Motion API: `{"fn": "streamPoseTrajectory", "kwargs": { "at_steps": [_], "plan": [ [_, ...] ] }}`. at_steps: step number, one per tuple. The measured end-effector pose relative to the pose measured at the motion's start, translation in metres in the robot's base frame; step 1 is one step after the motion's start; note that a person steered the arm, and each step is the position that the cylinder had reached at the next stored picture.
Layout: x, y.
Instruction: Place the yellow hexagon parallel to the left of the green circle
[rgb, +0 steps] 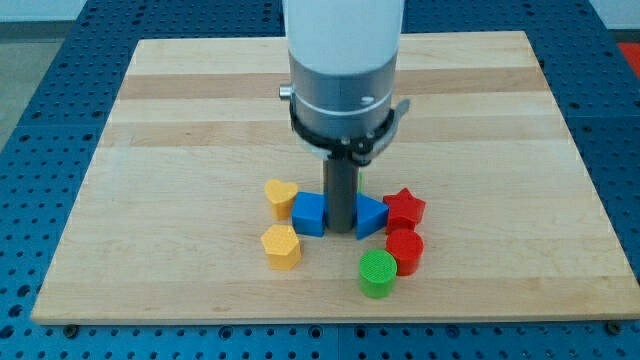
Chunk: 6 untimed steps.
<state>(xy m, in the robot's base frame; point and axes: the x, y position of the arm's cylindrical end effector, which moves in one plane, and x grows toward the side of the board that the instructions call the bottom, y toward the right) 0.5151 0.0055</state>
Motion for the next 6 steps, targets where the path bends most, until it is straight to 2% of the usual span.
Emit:
{"fn": "streamPoseTrajectory", "kwargs": {
  "at_steps": [2, 3, 4, 6],
  "plan": [
    [0.001, 0.003],
    [0.029, 0.018],
    [0.033, 0.019],
    [0.022, -0.047]
  ]
}}
